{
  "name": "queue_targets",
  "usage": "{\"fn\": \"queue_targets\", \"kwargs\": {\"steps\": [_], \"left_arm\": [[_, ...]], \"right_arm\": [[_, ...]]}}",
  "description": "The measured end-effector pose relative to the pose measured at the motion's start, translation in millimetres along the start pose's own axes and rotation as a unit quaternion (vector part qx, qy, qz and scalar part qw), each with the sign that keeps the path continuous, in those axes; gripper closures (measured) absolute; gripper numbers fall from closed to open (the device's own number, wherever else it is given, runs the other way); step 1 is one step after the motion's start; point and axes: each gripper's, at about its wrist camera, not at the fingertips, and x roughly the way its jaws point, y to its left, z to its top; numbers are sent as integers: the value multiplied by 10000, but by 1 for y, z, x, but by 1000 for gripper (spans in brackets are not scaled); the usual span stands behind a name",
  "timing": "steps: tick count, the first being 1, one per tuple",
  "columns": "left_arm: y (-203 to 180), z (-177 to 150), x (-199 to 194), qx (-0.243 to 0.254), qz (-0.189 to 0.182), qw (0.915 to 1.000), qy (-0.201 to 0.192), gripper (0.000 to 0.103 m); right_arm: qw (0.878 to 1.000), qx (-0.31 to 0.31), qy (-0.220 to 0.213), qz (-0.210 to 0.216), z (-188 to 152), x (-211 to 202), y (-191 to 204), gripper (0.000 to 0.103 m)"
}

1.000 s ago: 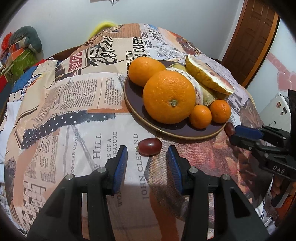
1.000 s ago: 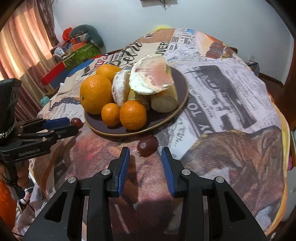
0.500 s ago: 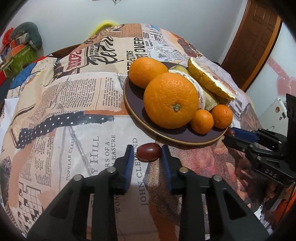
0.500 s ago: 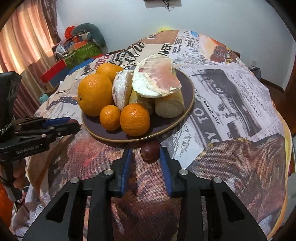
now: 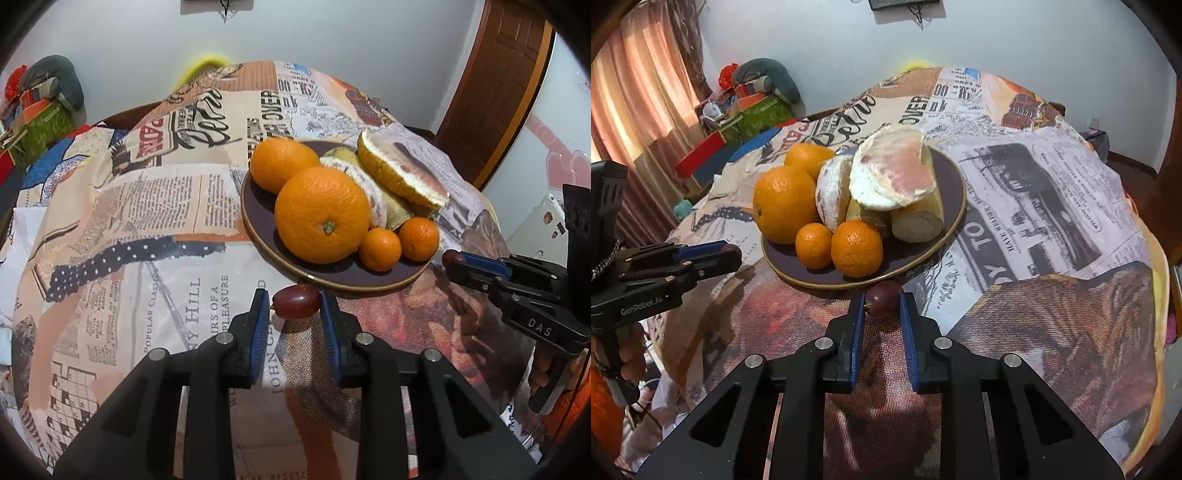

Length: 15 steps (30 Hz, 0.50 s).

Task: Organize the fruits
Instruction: 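Carry the date over the plate and release it with the left tool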

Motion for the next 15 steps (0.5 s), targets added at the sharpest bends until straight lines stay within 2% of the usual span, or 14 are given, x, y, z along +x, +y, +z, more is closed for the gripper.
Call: {"fn": "queue_targets", "kwargs": {"steps": [8,15], "left_arm": [[-5,15,-23,18,4,9994,-357,75],[-12,39,-36,98,-41,9974,-709,75]], "right_arm": [[9991,-172,-394,-56,18,-24,6,85],[9967,-331,-736,71,41,-29,15,85]]}}
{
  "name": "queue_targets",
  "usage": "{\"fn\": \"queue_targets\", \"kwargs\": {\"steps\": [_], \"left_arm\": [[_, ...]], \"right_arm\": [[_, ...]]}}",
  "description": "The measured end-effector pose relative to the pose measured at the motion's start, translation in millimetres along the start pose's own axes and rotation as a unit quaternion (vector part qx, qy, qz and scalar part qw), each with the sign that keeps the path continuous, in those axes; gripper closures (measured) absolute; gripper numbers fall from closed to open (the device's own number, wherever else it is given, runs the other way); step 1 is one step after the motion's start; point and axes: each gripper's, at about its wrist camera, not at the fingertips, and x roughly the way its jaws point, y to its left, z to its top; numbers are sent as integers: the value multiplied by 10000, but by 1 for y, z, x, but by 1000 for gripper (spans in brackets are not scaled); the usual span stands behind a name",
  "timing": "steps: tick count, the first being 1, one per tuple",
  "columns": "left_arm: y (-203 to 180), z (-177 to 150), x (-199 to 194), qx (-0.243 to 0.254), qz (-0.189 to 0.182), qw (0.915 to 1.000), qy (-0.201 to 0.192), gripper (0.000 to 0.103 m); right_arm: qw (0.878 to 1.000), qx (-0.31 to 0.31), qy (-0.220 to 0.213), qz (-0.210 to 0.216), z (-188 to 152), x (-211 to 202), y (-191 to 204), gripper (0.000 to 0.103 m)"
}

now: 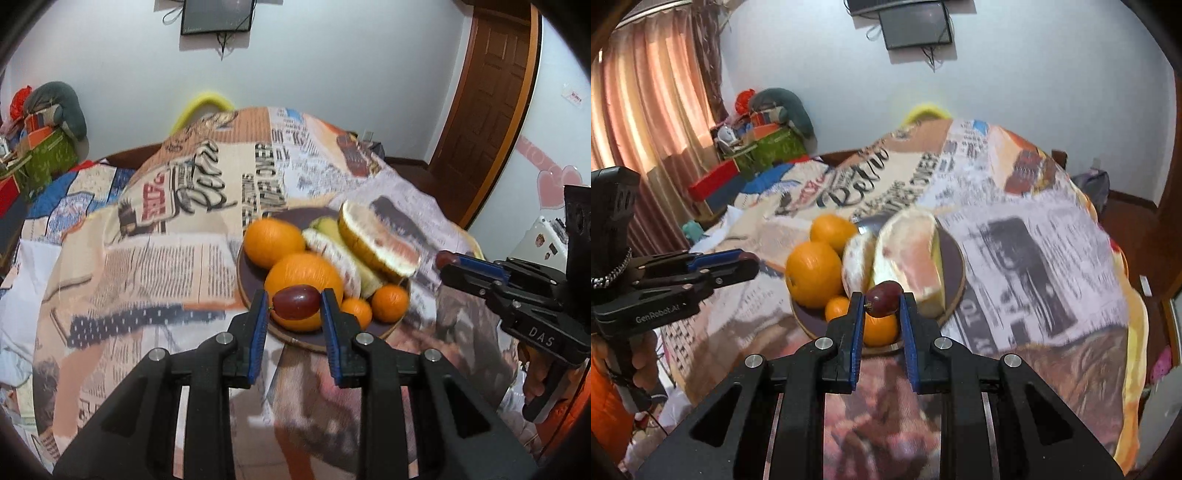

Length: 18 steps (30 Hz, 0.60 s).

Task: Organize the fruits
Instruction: 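Carry the date over the plate and release it with the left tool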

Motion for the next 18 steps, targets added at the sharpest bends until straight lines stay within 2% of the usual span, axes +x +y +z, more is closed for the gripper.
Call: {"fn": "queue_targets", "kwargs": {"steps": [7,18], "left_arm": [[-4,16,8,73,-38,9998,-153,75],[-1,33,42,62,-151,9998,-108,75]], "right_arm": [[9997,-105,-199,79,20,12,4,85],[9997,-120,-136,183,35,45,3,85]]}}
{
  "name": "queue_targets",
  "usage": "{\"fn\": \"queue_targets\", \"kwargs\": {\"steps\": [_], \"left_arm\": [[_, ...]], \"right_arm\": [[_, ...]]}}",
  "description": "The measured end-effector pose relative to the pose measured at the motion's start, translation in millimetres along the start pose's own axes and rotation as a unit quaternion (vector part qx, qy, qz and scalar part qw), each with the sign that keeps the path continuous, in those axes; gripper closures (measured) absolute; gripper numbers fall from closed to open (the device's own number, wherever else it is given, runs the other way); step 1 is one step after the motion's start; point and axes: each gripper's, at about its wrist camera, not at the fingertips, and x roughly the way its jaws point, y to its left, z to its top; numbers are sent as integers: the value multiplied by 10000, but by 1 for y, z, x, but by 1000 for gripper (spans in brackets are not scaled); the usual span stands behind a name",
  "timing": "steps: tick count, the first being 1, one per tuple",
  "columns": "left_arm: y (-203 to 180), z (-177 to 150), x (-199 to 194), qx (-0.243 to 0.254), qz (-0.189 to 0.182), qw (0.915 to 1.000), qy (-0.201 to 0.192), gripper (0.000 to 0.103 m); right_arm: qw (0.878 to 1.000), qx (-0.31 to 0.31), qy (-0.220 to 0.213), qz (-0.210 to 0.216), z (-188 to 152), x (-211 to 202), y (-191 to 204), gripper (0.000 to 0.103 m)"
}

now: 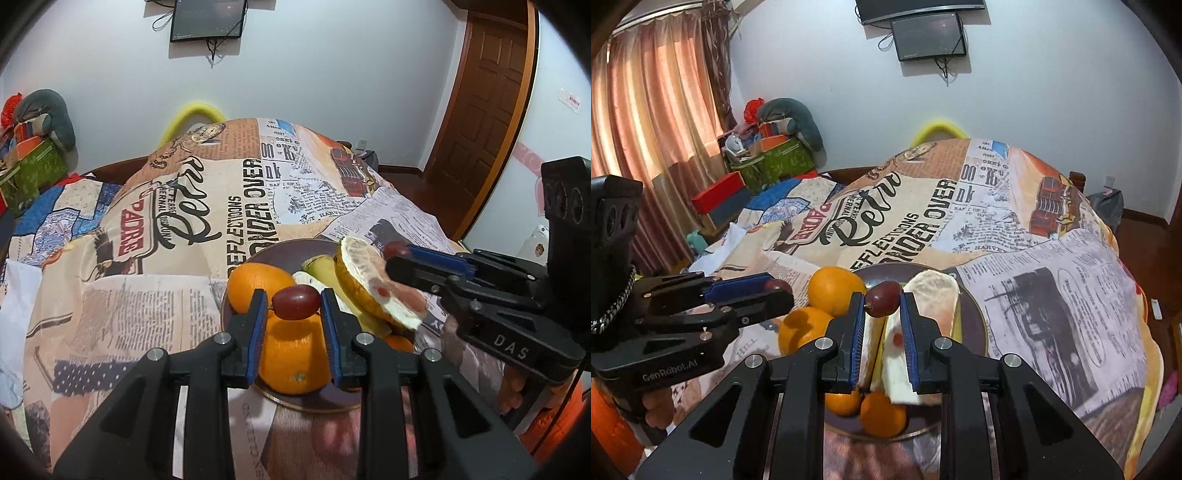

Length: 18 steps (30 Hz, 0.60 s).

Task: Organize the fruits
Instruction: 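Carry the date over the plate and release it with the left tool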

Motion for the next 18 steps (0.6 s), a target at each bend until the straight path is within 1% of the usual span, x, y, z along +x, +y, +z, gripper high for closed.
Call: {"fn": "queue_targets", "kwargs": {"steps": [7,10,14,15,16,18], "left_arm": [[2,5,25,16,-99,9998,144,75],[6,6,31,-41,-207,9995,214,75],[6,5,39,-51,-237,9993,292,75],[5,5,41,-53,-237,9992,311,75],[5,5,41,-46,-229,9993,299,72],[5,5,40,-46,-275,9992,282,69]], "right_arm": [[9997,-174,168,4,4,18,-1,85],[9995,-256,208,10,6,21,-3,85],[9990,-303,313,62,6,25,-5,85],[9990,-302,330,60,5,27,-5,84],[9990,-306,331,40,5,28,-6,82],[9991,-276,330,9,5,28,-8,74]]}}
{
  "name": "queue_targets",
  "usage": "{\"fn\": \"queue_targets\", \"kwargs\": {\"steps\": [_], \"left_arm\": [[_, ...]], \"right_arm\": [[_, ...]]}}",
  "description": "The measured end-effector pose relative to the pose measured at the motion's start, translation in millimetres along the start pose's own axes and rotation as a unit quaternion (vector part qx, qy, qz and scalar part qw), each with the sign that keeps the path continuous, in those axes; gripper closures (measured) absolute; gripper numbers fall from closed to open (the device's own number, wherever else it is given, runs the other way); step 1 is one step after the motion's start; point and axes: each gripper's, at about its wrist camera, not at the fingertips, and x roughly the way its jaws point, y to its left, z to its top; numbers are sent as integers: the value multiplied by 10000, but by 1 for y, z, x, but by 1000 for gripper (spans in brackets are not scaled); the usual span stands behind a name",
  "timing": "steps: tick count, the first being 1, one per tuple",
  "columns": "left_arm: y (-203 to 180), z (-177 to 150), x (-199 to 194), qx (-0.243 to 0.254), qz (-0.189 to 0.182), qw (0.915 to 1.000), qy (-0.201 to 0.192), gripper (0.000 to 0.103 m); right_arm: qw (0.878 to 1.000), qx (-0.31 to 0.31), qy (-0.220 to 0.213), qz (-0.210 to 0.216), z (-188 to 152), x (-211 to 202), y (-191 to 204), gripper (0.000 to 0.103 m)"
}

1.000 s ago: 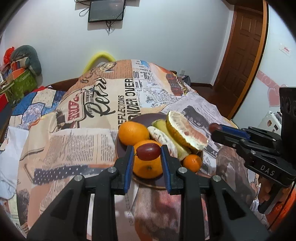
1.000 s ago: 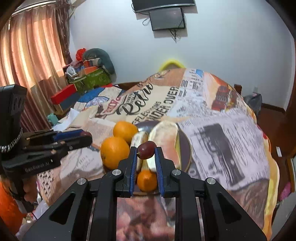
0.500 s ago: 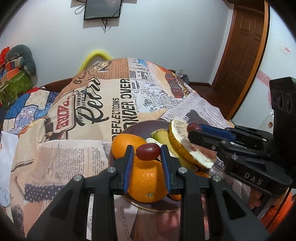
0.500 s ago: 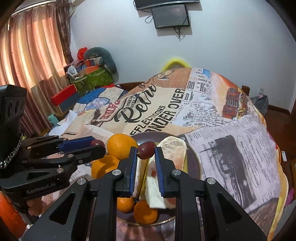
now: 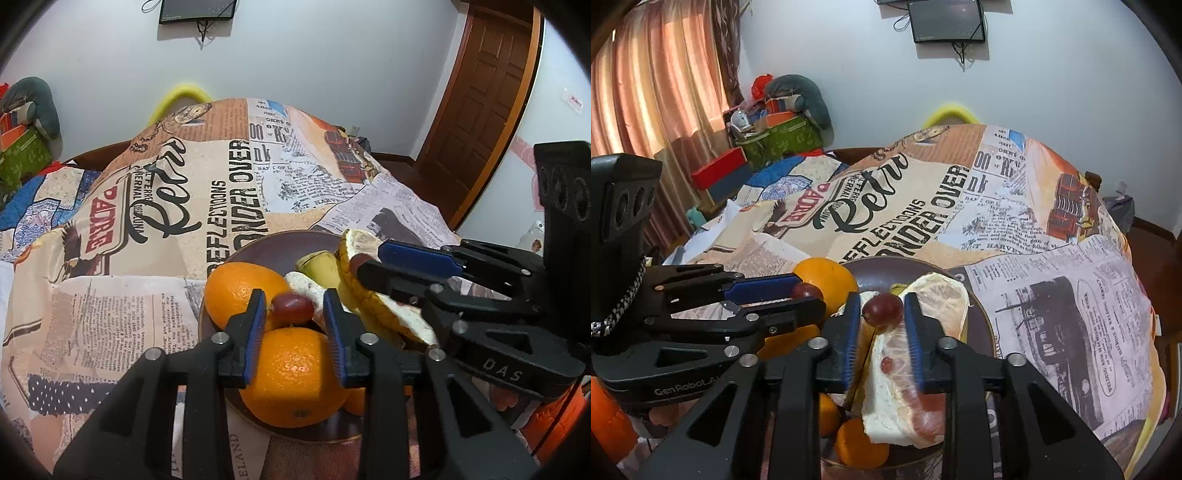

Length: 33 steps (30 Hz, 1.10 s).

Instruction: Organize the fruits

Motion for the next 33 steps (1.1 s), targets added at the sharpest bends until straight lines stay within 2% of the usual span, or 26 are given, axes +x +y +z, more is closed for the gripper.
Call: {"fn": "queue_targets", "kwargs": {"steps": [7,11,19,25,27,29,31,33], "left_arm": [[1,2,-9,-70,92,9999,-77,67],[-3,6,-32,-65,208,9993,-319,67],[-28,15,-119,23,460,9911,-1253,67],[-55,13,-197,125,550,9772,-2049,67],[-64,10,-220,137,538,9721,-2280,65],[-74,5,-244,174,607,9646,-2560,52],[-84,-2,-264,235,727,9564,-2818,47],[-90,-7,-277,283,761,9523,-2942,43]], "right_arm": [[9997,99,-233,-45,4,-18,-3,72],[9989,135,-436,-95,9,-38,-2,72],[9932,95,-1125,-279,22,-107,17,72],[9830,61,-1782,-427,24,-172,40,71],[9782,69,-2017,-490,24,-194,48,64],[9723,57,-2261,-592,21,-213,57,55],[9671,30,-2448,-696,18,-228,65,49],[9624,32,-2611,-743,14,-241,73,40]]}}
